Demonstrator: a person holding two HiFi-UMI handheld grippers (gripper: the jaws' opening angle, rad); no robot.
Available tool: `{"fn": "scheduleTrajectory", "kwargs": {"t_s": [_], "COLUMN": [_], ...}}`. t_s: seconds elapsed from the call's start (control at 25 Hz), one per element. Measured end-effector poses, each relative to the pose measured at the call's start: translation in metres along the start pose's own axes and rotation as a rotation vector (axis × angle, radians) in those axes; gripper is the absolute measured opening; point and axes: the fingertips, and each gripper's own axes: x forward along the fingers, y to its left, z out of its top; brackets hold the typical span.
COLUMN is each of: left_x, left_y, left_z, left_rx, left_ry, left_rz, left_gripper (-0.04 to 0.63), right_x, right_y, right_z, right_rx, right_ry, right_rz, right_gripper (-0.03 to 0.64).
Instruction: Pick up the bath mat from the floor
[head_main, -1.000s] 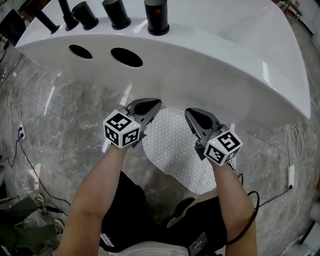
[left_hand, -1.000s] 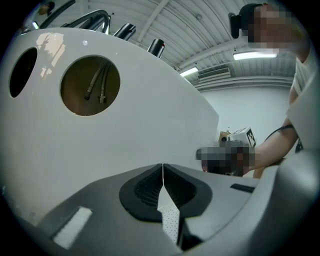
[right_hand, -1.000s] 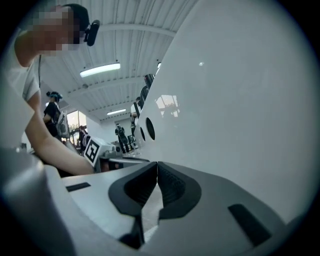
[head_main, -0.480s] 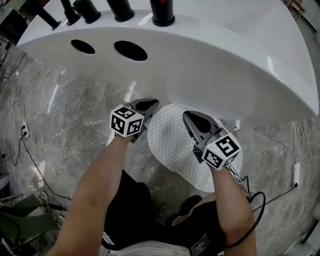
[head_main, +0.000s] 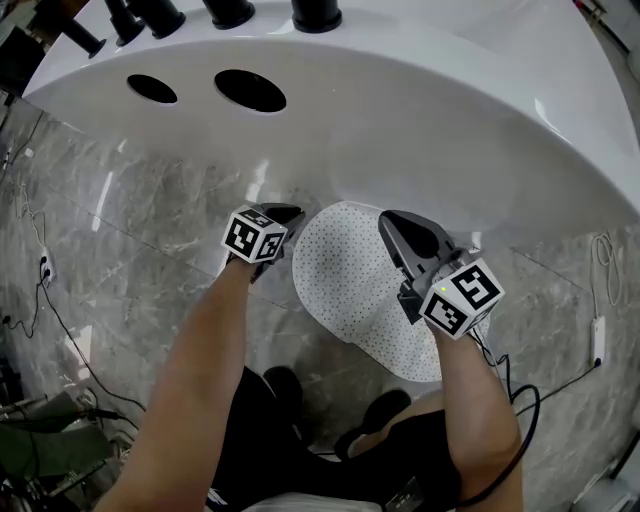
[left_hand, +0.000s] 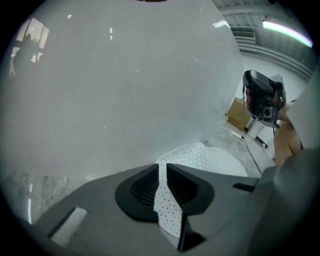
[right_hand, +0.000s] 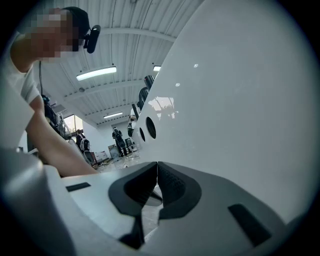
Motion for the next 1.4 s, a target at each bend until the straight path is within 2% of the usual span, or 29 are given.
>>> {"fn": "scheduleTrajectory", "kwargs": {"t_s": [0.24, 0.4, 0.6, 0.92, 1.12, 1.4], "left_x": [0.023, 0.04, 0.056, 0.082, 0.091, 0.099], "left_y": [0.012, 0.019, 0.029, 0.035, 0.028, 0.031], "left_z": [-0.03, -0.055, -0.076, -0.106, -0.114, -0.122], "left_rx": [0.007, -0.032, -0.084, -0.088, -0.129, -0.111], "left_ry": [0.069, 0.107, 0.121, 0.158, 0.161, 0.213], "left_rz": [0.017, 0.029, 0.033, 0.094, 0.044, 0.054], "left_gripper": [0.099, 0.128, 0.129, 0.129, 0.13, 0.147], "right_x": [0.002, 0.008, 0.014, 0.015, 0.017, 0.017], "right_y": [0.003, 0.005, 0.002, 0.0, -0.002, -0.002], "right_z": [-0.006, -0.014, -0.023, -0.035, -0.041, -0.041], "right_rx": [0.098, 0.12, 0.13, 0.124, 0.144, 0.149], "right_ry": [-0.01, 0.01, 0.04, 0.08, 0.093, 0.092], "right_rz": [0.03, 0.041, 0.03, 0.038, 0.047, 0.064], "right_gripper": [0.006, 0.006, 0.006, 0.006, 0.006, 0.006]}}
